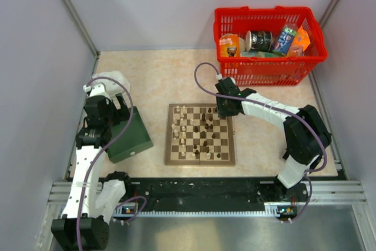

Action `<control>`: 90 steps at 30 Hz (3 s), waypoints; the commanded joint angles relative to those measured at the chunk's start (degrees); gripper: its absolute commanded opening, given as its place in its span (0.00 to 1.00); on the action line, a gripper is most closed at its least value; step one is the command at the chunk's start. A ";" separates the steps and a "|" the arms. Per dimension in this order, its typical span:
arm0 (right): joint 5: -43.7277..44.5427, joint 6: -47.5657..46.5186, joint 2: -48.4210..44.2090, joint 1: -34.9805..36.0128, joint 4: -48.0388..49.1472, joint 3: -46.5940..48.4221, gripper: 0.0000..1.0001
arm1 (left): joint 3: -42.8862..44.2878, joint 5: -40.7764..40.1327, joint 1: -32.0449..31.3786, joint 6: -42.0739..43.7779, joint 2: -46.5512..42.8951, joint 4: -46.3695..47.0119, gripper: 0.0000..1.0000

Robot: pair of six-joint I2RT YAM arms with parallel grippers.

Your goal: Set up the chess pieces on the board

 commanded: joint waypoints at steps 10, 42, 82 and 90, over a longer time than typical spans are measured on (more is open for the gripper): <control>-2.17 -0.65 -7.13 1.29 -2.16 4.77 0.50 | 0.07 -0.63 0.03 0.57 -0.23 0.96 0.98; 0.73 0.23 7.62 20.98 -4.71 14.79 0.44 | -0.02 -0.55 0.03 0.57 -0.40 0.88 0.98; 6.44 4.79 -16.01 11.85 -7.25 5.14 0.07 | -0.02 -0.28 0.03 0.39 -0.67 0.88 0.98; 4.51 6.11 -17.25 5.87 -7.17 -2.69 0.07 | -0.02 -0.02 0.03 0.39 -0.32 0.88 0.98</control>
